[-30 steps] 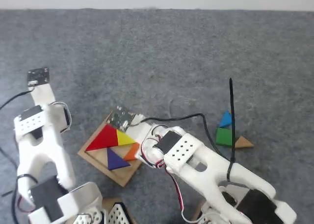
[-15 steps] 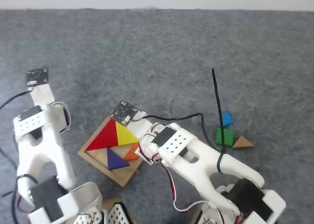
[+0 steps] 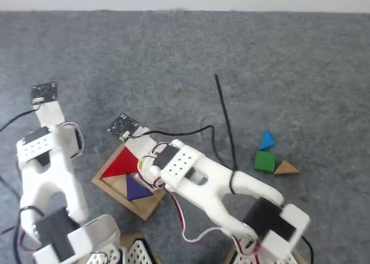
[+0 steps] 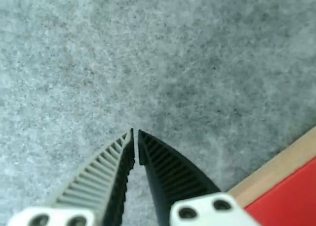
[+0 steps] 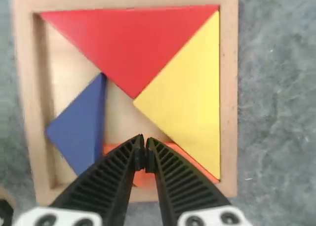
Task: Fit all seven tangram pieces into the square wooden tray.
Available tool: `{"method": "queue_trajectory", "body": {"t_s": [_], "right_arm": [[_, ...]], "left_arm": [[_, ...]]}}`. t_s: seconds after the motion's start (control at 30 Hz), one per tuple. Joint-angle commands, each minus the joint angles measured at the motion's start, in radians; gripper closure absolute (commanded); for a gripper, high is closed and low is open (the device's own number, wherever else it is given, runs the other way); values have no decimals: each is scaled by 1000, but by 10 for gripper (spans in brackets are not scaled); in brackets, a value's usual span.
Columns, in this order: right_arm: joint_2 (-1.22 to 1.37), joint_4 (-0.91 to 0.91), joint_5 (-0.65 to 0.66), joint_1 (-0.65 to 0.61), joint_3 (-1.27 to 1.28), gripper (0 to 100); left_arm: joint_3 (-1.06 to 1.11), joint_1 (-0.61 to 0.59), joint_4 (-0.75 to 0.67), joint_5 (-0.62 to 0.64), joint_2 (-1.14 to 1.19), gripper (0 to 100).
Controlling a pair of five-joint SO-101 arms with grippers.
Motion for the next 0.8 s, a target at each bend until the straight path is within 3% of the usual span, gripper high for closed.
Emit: {"method": "queue_trajectory", "body": {"t_s": [0.0, 0.27, 0.57, 0.77], "right_arm": [[4, -15, -34, -41, -69, 992], [15, -47, -26, -102, -69, 992], [65, -39, -23, -15, -54, 992], [74, 58, 35, -2, -58, 992]], "left_arm": [[-13, -5, -20, -12, -14, 987], [-13, -5, -21, -12, -14, 987], [-13, -5, -21, -12, -14, 987], [-13, -5, -21, -12, -14, 987]]}}
